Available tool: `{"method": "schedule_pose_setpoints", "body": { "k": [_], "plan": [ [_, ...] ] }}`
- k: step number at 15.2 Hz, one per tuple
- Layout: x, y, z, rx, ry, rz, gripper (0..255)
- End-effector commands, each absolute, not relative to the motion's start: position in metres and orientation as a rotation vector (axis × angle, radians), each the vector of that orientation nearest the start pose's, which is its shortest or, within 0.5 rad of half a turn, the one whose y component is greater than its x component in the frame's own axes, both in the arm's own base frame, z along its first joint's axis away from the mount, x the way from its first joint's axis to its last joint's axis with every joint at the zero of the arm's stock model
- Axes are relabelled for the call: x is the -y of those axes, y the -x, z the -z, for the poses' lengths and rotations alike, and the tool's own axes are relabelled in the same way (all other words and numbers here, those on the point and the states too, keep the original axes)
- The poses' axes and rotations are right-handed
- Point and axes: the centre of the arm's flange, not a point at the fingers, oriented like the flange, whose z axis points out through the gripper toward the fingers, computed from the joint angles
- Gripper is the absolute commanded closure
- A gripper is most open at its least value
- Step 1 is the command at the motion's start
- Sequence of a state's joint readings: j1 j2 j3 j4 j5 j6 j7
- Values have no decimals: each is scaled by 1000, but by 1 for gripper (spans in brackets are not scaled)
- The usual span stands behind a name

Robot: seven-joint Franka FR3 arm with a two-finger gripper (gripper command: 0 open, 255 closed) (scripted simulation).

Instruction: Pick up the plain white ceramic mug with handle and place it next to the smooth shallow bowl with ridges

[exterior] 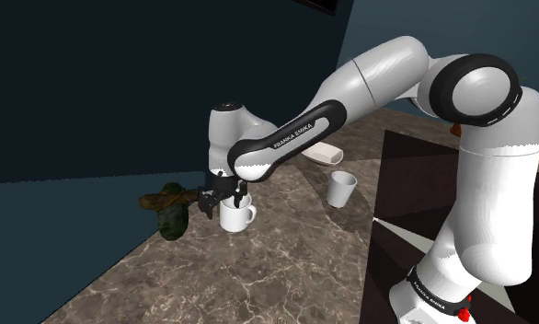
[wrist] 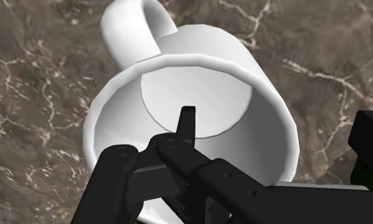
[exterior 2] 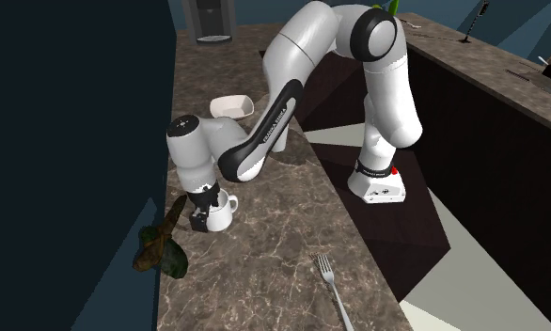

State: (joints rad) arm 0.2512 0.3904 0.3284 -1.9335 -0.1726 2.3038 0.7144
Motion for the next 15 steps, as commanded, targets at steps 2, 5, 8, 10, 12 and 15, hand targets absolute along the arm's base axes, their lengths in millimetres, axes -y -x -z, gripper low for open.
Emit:
{"method": "schedule_pose_setpoints", "body": {
  "k": [2, 5, 8, 10, 12, 15],
  "plan": [
    [-328, -526, -294, -67, 3142, 13, 255],
    [-328, -526, -294, -67, 3142, 13, 255],
    [-328, -526, -295, -67, 3142, 13, 255],
    [-328, -526, -294, -67, 3142, 13, 255],
    [-328, -526, -305, -67, 3142, 13, 255],
    [-328, -526, -321, -67, 3142, 13, 255]
  ]
}}
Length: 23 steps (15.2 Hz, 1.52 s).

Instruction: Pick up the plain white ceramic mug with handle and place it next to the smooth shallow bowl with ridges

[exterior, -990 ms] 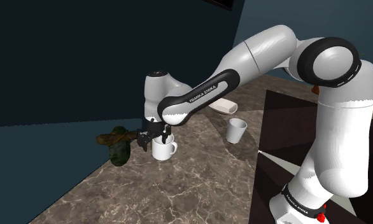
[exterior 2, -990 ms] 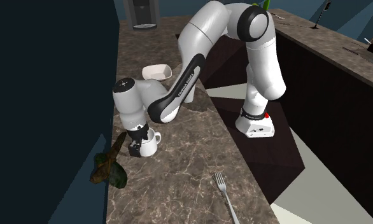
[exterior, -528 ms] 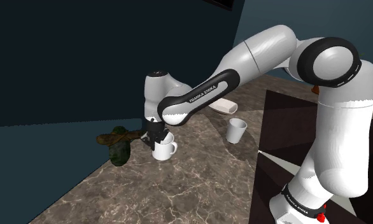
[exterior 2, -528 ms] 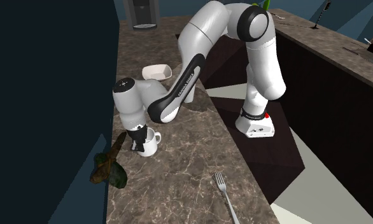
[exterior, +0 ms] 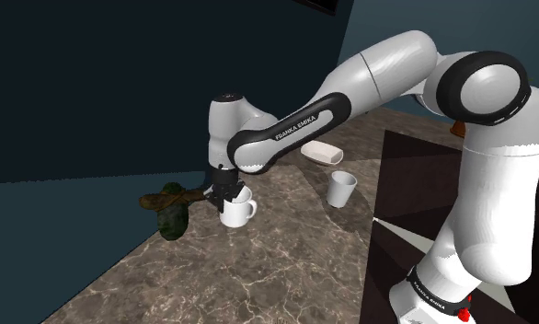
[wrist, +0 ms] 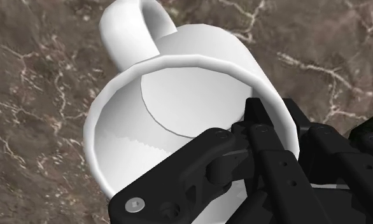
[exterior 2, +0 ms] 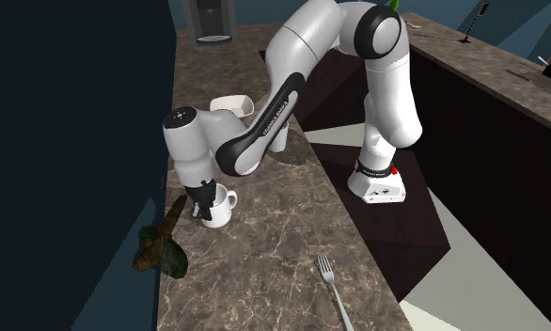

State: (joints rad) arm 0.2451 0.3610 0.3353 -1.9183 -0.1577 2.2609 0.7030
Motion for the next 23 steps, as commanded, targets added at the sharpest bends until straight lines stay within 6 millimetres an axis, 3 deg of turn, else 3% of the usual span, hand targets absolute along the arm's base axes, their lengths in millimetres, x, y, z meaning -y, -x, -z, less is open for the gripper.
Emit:
{"method": "schedule_pose_setpoints", "body": {
  "k": [1, 23],
  "plan": [
    [-328, -526, -326, -67, 3142, 13, 255],
    [-328, -526, -442, -67, 3142, 13, 255]
  ]
}}
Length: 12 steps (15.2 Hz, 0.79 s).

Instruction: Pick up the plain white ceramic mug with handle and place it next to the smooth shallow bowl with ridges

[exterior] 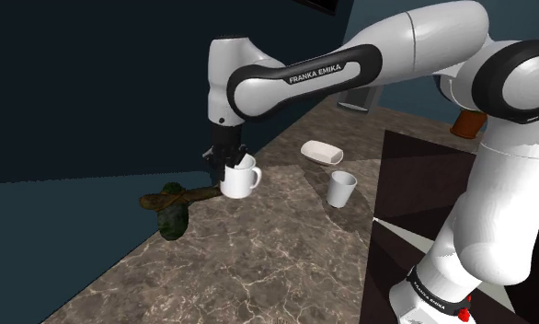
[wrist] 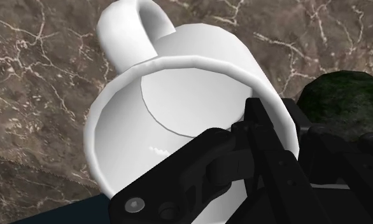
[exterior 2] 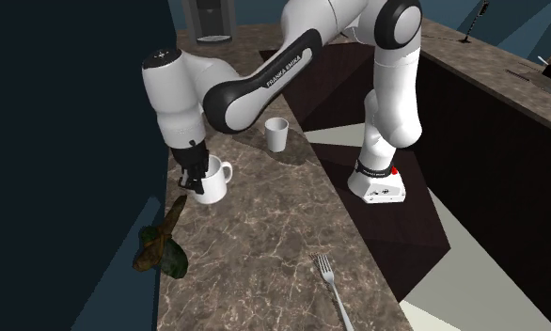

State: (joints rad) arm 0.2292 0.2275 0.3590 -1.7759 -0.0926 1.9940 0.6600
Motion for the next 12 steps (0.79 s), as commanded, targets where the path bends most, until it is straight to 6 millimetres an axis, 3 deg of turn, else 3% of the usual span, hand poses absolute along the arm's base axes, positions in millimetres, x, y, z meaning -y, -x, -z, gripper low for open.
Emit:
{"method": "schedule_pose_setpoints", "body": {
  "k": [1, 5, 12],
  "plan": [
    [-328, -526, -448, -67, 3142, 13, 255],
    [-328, -526, -467, -67, 3142, 13, 255],
    [-241, -555, -468, -67, 3142, 13, 255]
  ]
}}
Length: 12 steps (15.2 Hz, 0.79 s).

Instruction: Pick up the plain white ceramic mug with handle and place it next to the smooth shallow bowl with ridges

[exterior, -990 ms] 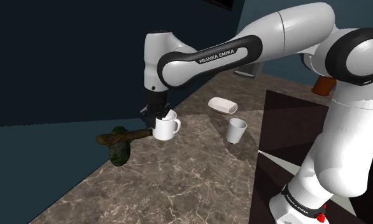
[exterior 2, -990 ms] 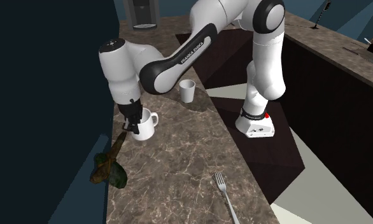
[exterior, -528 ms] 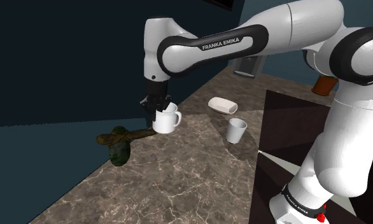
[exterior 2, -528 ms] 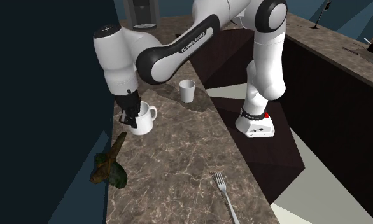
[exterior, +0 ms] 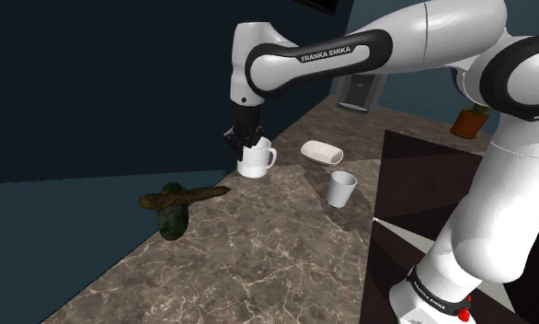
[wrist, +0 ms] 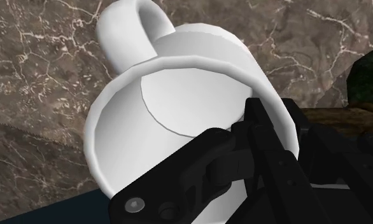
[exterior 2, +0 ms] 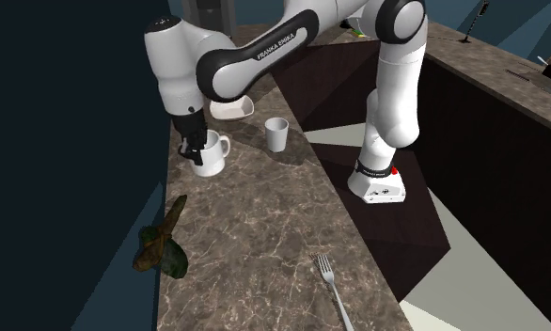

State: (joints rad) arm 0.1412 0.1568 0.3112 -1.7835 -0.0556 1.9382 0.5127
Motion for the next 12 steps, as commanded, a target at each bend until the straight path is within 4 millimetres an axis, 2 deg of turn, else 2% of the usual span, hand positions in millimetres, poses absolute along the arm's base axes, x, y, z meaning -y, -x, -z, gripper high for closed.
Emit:
{"method": "schedule_pose_setpoints", "body": {
  "k": [1, 12],
  "plan": [
    [-228, -559, -468, -67, 3142, 13, 255],
    [-91, -606, -469, -67, 3142, 13, 255]
  ]
}}
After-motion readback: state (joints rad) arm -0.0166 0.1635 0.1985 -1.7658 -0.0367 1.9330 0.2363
